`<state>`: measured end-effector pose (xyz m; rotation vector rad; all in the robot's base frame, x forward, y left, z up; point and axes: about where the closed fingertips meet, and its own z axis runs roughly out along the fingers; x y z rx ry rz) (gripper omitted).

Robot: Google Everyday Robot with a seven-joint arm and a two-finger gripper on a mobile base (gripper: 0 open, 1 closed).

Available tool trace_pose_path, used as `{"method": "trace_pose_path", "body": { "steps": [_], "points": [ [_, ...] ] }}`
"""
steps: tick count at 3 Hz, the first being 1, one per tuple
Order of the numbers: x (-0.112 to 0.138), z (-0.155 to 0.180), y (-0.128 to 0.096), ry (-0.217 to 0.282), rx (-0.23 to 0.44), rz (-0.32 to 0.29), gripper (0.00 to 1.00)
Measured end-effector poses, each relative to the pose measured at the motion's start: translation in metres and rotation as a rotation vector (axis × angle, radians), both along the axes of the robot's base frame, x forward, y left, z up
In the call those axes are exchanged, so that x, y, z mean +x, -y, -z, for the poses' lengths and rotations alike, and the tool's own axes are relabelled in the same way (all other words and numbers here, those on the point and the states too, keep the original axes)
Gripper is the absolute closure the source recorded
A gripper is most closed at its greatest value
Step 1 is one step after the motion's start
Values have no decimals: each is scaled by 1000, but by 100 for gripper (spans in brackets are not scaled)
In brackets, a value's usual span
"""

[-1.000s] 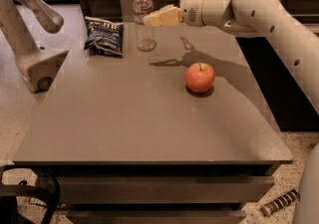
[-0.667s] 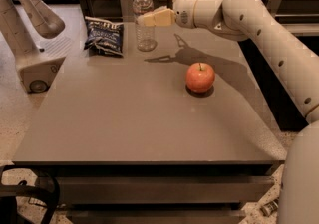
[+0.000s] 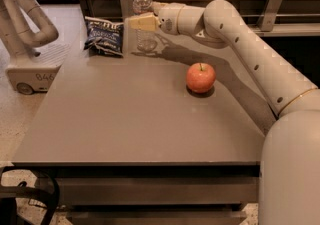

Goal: Pick water bottle

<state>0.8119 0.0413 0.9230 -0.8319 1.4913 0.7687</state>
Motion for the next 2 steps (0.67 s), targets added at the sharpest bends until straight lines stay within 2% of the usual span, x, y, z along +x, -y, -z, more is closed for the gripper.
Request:
{"method": "trace_pose_path", "body": {
  "steps": [2],
  "points": [
    [-1, 0, -5, -2, 0, -7, 68]
  ]
}}
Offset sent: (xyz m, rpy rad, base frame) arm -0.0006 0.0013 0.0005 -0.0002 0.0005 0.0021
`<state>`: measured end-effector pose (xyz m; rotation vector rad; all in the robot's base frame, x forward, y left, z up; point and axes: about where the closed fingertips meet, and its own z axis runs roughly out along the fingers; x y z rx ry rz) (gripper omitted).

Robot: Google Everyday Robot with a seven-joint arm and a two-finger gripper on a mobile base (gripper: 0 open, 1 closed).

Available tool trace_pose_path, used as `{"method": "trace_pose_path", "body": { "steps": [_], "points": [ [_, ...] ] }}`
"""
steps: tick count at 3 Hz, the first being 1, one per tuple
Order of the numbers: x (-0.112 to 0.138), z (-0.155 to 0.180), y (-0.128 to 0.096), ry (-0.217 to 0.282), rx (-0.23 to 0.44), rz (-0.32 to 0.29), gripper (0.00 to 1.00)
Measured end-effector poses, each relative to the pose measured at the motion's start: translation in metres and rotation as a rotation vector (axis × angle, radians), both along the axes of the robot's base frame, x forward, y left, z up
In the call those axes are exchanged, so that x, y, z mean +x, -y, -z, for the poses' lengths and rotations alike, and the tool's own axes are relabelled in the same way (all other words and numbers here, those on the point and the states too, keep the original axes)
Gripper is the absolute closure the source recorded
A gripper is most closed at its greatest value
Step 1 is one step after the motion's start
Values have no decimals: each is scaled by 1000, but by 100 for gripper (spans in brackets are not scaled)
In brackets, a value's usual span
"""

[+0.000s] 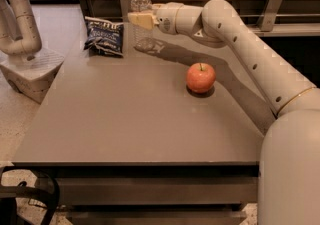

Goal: Pick water bottle

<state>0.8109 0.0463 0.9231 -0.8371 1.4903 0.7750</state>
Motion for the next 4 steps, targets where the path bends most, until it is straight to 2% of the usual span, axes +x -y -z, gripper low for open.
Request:
{"method": "trace_pose_path", "body": {
  "steps": [1, 2, 4],
  "points": [
    [-1, 1, -6, -2, 1, -8, 100],
    [-1, 1, -6, -2, 1, -8, 100],
    [-14, -43, -3, 72, -1, -18, 100]
  ]
}}
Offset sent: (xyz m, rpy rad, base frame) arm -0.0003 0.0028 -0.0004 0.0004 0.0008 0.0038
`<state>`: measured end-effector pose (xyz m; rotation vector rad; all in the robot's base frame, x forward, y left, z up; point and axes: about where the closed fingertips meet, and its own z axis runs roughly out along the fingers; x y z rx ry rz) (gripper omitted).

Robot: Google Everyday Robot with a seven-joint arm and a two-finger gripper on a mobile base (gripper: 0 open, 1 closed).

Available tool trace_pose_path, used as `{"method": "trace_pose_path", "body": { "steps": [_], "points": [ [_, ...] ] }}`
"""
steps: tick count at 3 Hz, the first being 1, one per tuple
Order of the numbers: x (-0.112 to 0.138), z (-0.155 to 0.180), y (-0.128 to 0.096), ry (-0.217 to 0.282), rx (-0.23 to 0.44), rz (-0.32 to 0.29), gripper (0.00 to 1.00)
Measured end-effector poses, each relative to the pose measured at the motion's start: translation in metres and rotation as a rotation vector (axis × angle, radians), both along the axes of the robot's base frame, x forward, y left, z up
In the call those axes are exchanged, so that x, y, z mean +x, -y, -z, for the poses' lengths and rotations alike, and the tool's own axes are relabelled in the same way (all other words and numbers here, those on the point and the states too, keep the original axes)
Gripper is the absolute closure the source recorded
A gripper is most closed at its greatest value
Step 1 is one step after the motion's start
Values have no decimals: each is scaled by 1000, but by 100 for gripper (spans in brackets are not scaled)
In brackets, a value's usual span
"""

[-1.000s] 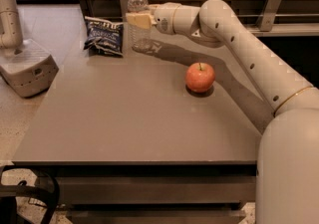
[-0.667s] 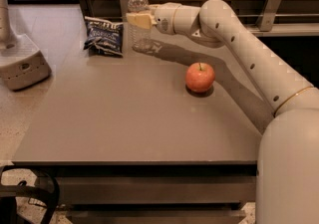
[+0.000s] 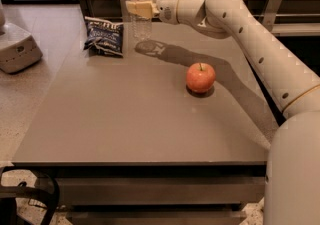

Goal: Pick water bottle

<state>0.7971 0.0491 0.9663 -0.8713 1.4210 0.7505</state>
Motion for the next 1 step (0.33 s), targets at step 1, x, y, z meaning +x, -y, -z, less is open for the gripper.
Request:
{"method": "trace_pose_path", "body": {
  "steps": [1],
  "points": [
    [-7, -27, 3, 36, -27, 15, 100]
  ]
}}
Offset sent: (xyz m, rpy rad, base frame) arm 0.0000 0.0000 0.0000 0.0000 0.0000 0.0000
